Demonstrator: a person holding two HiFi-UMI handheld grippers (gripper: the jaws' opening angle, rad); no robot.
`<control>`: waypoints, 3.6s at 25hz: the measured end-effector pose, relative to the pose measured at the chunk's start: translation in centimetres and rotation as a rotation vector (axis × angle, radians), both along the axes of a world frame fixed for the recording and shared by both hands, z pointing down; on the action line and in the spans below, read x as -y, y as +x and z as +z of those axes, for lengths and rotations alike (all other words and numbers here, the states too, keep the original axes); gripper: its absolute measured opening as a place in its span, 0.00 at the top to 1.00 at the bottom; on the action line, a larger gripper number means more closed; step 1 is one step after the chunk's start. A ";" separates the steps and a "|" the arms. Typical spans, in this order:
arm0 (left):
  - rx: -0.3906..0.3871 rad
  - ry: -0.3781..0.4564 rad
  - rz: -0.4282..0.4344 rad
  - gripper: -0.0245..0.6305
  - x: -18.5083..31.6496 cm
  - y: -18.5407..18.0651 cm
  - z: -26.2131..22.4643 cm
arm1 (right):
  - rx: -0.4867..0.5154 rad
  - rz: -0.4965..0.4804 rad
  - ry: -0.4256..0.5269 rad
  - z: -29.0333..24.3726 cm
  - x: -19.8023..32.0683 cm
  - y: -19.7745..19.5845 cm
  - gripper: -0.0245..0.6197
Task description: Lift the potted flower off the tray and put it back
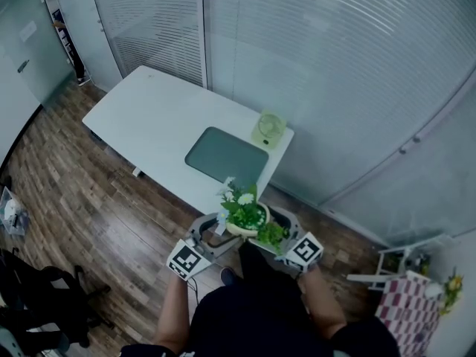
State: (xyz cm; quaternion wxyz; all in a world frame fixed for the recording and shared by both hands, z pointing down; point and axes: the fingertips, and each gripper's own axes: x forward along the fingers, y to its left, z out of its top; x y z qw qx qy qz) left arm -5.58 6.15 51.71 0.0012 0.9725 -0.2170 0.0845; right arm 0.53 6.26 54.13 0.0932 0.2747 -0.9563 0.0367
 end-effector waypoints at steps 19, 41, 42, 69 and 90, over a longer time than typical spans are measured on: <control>0.059 -0.004 -0.016 0.54 10.3 1.9 1.4 | -0.044 -0.004 0.001 1.4 10.4 1.7 0.36; 0.111 -0.049 0.000 0.54 18.4 4.0 4.8 | -0.088 0.008 -0.055 4.1 18.3 3.6 0.36; 0.113 -0.051 0.000 0.54 18.7 4.0 5.0 | -0.091 0.005 -0.055 4.2 18.7 3.6 0.36; 0.262 -0.134 -0.009 0.54 24.1 4.6 14.2 | -0.172 0.007 -0.141 13.2 23.9 4.0 0.36; 0.360 -0.204 0.004 0.54 26.2 4.5 21.0 | -0.274 0.042 -0.208 19.6 25.8 3.9 0.36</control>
